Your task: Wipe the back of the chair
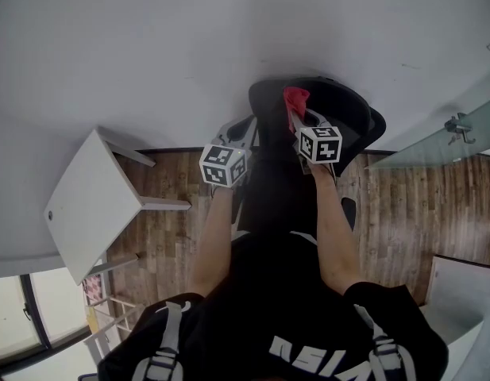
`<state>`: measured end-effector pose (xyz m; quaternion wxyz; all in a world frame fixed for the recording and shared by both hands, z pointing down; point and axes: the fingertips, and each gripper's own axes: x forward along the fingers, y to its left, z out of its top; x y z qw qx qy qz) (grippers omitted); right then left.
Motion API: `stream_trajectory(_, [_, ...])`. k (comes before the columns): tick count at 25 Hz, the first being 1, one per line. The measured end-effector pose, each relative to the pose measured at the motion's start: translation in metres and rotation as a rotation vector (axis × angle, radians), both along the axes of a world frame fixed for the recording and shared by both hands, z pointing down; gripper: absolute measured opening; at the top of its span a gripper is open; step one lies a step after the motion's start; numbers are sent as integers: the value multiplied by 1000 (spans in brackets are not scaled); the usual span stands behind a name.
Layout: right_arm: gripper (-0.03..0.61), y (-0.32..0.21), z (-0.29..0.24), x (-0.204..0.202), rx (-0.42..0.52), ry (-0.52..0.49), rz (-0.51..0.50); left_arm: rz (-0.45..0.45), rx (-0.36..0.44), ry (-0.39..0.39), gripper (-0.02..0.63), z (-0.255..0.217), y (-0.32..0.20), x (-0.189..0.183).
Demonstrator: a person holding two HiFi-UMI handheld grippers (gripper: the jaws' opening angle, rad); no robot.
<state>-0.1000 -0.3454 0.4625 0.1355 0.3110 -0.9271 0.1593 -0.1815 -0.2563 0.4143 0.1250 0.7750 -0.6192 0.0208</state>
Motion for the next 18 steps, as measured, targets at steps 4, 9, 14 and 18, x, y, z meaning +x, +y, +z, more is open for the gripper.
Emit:
stream_trajectory(4, [64,-9,5,-6,-18,22,23,10,-7,-6,25,-1,-7,-2])
stream_trajectory(9, [64,-20,9,-14,-15,42,51,18,-12,-18,25,-2,-12,-4])
stream_trajectory(14, [64,-29,13,-11,-33,31,90,15,-14,-29,25,-2,-13,-10])
stream_trajectory(18, [66,-34,16,-5,-40,37,115,13,-12,-23,25,-3,-14,-12])
